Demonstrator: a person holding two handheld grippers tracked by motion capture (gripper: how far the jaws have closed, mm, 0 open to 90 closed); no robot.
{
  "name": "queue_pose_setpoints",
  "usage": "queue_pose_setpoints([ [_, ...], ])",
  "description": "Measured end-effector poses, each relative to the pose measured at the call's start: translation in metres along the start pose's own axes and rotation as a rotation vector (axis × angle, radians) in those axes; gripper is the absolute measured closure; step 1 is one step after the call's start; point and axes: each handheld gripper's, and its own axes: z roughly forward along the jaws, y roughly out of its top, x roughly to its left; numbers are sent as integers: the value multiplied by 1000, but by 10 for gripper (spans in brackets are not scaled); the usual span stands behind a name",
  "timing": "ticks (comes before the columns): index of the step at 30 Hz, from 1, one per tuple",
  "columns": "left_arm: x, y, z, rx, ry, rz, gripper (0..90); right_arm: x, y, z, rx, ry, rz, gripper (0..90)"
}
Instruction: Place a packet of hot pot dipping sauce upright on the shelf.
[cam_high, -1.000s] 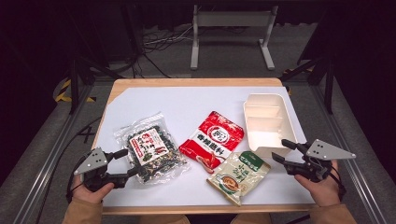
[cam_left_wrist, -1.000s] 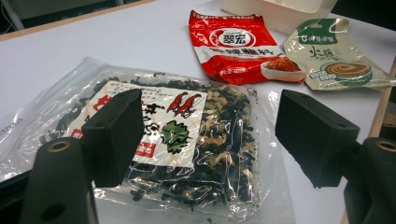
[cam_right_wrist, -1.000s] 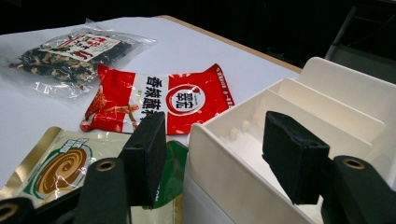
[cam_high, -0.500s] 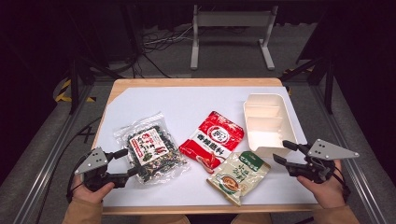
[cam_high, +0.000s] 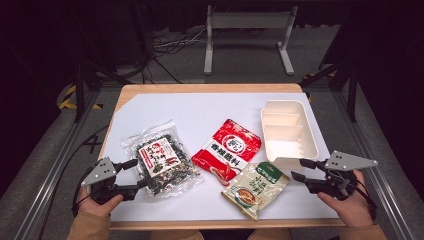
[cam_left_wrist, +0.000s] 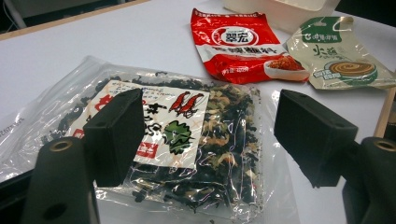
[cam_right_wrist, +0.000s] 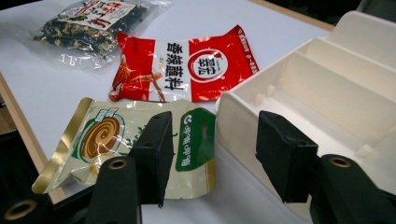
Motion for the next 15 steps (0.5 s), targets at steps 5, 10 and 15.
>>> queue_pose_setpoints([
  [5,1,0,0,4,-4,-1,252,0,-1,3,47,29,16,468],
  [10,1,0,1,1,-6,-2,252,-2,-6,13,121,38,31,461],
  [15,1,0,1,1,-2,-3,252,-3,-9,21,150,46,41,454],
])
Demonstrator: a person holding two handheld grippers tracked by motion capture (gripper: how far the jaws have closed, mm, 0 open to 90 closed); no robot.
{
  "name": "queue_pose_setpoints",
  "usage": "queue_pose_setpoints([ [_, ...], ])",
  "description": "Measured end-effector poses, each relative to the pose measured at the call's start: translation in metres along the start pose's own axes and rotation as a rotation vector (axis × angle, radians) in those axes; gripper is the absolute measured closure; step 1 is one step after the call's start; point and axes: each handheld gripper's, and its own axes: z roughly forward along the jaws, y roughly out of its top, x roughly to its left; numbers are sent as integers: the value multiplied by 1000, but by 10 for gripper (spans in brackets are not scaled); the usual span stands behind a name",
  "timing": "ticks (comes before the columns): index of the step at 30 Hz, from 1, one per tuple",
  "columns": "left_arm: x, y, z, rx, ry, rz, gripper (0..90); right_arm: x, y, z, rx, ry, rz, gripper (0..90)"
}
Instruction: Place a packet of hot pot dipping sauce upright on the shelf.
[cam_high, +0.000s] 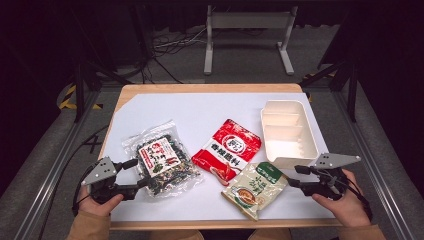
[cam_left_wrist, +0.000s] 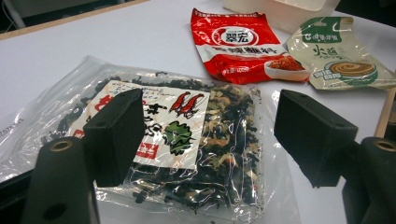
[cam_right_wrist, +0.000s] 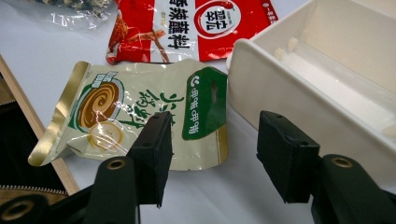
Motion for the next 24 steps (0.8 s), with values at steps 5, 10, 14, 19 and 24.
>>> queue_pose_setpoints([
  [5,1,0,0,5,4,-2,252,-3,-2,7,15,14,17,445],
  [10,1,0,0,6,6,-2,253,-6,-5,15,15,40,47,436],
  [14,1,0,-1,7,7,-2,253,-7,-6,26,28,50,63,429],
  [19,1,0,-1,8,8,-1,253,-7,-6,36,44,65,77,427],
  [24,1,0,-1,5,10,-1,253,-4,-5,49,69,75,84,427],
])
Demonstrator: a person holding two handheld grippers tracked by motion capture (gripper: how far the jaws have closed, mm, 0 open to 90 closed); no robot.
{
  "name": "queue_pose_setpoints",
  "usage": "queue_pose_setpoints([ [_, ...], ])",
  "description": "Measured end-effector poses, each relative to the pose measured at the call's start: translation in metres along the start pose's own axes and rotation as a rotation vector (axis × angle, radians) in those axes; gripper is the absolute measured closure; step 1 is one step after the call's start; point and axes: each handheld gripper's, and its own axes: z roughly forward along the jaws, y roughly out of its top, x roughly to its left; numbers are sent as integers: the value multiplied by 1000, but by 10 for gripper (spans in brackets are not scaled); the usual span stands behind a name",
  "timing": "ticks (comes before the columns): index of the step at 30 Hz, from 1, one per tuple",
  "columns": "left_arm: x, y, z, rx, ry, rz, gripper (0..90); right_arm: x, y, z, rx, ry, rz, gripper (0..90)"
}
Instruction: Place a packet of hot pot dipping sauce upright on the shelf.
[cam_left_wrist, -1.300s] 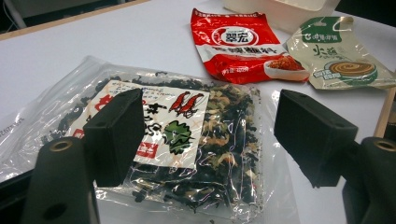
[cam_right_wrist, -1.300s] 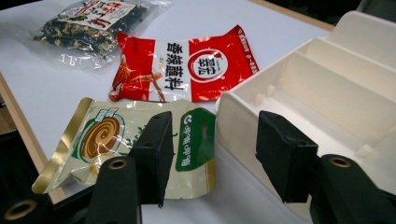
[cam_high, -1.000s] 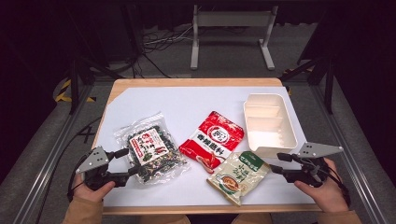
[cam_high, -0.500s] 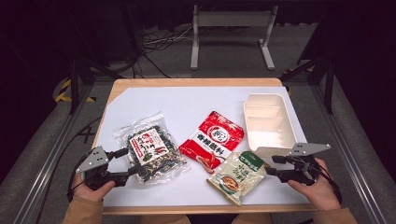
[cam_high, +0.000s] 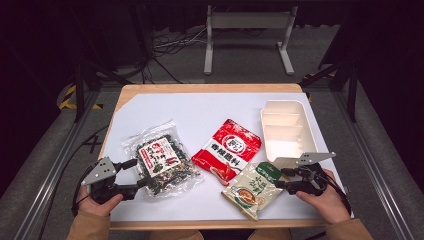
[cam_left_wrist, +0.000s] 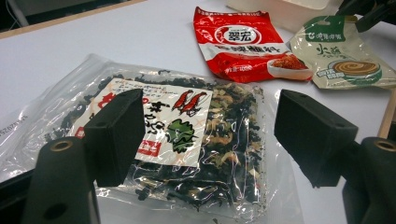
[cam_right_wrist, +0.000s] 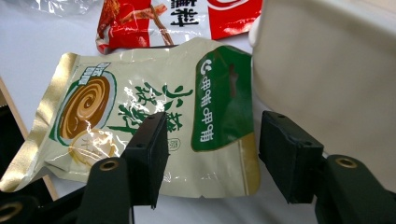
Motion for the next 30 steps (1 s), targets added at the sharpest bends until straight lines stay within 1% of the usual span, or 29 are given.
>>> queue_pose_setpoints([
  [4,0,0,0,-1,1,-2,253,1,0,8,15,5,-3,428],
  [7,0,0,0,0,2,-2,253,3,1,12,13,-3,-6,437],
  [12,0,0,0,-1,7,0,252,5,2,18,31,-7,12,441],
  [15,0,0,0,-1,6,0,252,6,3,21,38,-3,17,439],
  [18,0,0,-1,-2,6,5,252,4,4,24,56,19,33,437],
  [22,0,0,-2,-3,9,-6,252,2,4,27,71,30,38,477],
  [25,0,0,-2,-5,10,-3,252,1,5,28,81,38,43,523],
  [26,0,0,-2,-5,10,-3,251,1,5,28,81,38,43,523],
  [27,0,0,-2,-5,10,-2,251,0,5,29,86,38,36,580],
  [30,0,0,-2,-5,9,-6,250,-1,5,29,96,40,24,669],
])
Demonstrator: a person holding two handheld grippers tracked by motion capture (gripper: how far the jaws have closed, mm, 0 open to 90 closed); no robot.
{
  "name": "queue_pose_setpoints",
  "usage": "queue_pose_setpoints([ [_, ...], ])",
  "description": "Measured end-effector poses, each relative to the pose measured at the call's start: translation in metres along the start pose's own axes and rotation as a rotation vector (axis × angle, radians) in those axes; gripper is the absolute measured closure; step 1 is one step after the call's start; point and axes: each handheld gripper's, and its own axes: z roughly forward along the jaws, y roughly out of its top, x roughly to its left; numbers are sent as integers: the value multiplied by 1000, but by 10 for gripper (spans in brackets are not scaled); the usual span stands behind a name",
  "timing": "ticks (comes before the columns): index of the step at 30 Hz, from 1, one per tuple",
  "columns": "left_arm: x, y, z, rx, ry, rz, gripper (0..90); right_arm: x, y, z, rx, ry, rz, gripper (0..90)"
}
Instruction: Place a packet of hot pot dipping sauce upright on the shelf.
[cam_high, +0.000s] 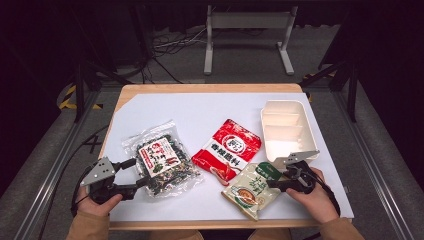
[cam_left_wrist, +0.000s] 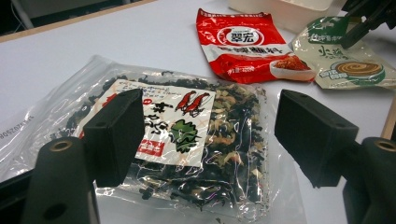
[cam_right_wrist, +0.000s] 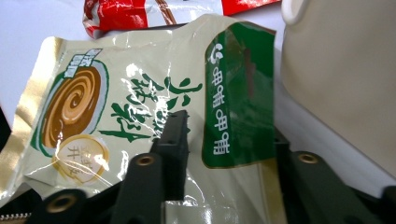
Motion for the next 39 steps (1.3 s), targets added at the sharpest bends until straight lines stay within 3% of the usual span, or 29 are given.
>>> queue_pose_setpoints([
  [7,1,0,0,-2,1,5,250,0,-1,0,17,14,-46,853],
  [10,1,0,0,-2,1,5,250,0,-1,0,16,28,-58,890],
  [28,3,-1,0,-11,33,-23,225,8,7,-13,26,29,-73,899],
  [39,5,-2,0,-9,33,-32,229,27,21,-41,-1,46,-107,900],
])
